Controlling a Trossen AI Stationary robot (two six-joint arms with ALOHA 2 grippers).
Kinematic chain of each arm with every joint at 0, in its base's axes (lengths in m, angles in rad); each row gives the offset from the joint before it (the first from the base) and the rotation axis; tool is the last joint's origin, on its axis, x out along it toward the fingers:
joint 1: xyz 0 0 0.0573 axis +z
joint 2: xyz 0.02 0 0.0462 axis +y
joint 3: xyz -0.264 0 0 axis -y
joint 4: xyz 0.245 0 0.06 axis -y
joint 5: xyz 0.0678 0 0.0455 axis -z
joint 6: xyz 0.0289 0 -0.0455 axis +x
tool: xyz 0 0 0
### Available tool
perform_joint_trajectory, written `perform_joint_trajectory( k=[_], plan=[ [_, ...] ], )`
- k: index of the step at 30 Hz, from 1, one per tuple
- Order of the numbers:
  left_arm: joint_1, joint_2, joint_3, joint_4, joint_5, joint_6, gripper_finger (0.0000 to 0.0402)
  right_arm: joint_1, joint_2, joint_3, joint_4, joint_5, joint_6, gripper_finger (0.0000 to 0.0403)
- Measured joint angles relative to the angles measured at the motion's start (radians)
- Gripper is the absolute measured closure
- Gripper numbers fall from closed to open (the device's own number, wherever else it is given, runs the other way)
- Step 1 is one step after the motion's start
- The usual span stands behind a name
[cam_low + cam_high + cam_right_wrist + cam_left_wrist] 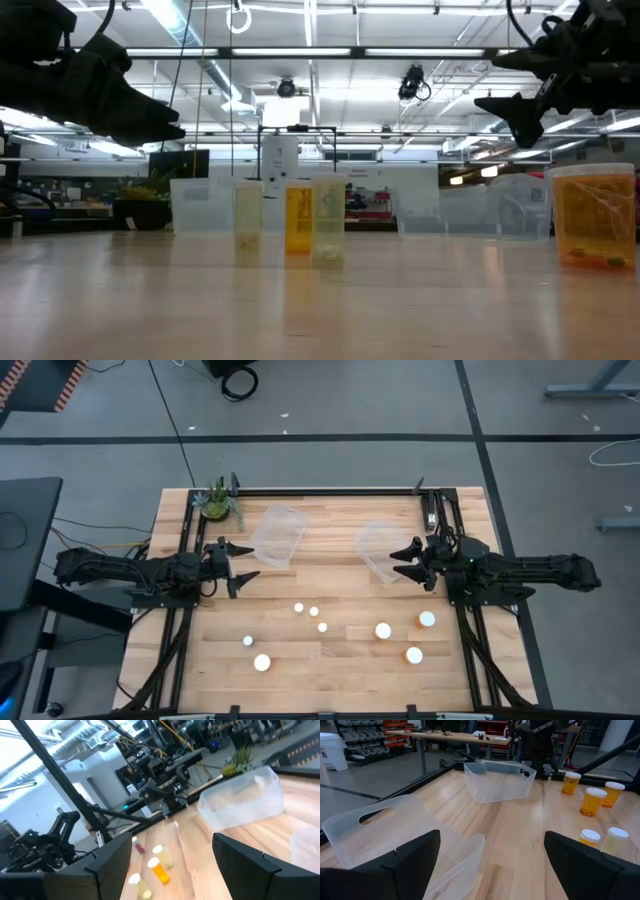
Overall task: Pick and place medicine bottles into bin by pill shape (circle, oval)
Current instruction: Put the big orange pill bottle into the right transparent bin
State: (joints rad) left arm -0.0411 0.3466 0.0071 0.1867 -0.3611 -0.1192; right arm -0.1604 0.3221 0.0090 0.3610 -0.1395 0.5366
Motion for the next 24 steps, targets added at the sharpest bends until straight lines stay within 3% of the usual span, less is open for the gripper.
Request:
perform_joint_trajectory(
  k=[10, 14, 19, 24],
  plan=[
    [0.0, 0.0, 0.0, 0.0, 0.0, 0.0, 0.0033, 0.0, 0.13, 0.018, -0.03, 0.007, 0.021, 0.0118],
    [0.0, 0.0, 0.0, 0.0, 0.0, 0.0, 0.0033, 0.018, 0.198, 0.116, -0.192, 0.018, -0.019, 0.0118],
    [0.0, 0.0, 0.0, 0.0, 0.0, 0.0, 0.0033, 0.098, 0.314, 0.286, -0.447, 0.136, -0.091, 0.0131],
    [0.0, 0.0, 0.0, 0.0, 0.0, 0.0, 0.0033, 0.214, 0.451, 0.402, -0.539, 0.193, -0.075, 0.0145]
  ],
)
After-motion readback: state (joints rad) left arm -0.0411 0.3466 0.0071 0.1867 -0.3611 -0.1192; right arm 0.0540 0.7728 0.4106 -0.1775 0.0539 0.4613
